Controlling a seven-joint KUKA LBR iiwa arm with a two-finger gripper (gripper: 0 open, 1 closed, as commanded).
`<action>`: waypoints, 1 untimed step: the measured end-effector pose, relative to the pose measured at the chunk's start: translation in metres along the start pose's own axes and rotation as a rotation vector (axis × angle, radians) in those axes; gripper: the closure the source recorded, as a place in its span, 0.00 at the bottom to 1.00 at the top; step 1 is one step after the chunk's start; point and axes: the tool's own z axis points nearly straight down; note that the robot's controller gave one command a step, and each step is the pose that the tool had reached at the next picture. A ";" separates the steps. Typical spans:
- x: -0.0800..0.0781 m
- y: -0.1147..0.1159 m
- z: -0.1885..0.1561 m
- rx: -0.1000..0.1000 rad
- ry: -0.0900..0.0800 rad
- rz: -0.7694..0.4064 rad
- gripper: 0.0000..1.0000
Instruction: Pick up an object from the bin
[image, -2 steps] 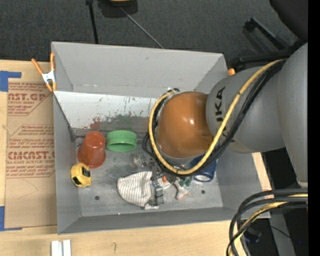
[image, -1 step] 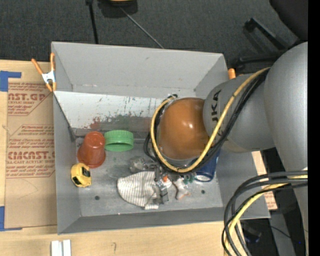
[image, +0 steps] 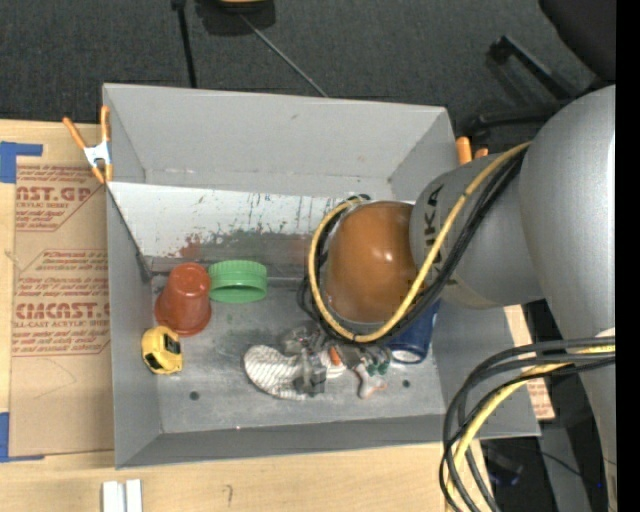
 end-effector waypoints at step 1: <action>0.000 0.000 0.000 0.000 0.000 0.000 1.00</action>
Offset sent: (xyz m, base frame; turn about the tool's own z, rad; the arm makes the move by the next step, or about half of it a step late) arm 0.0000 -0.0001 0.1031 0.0000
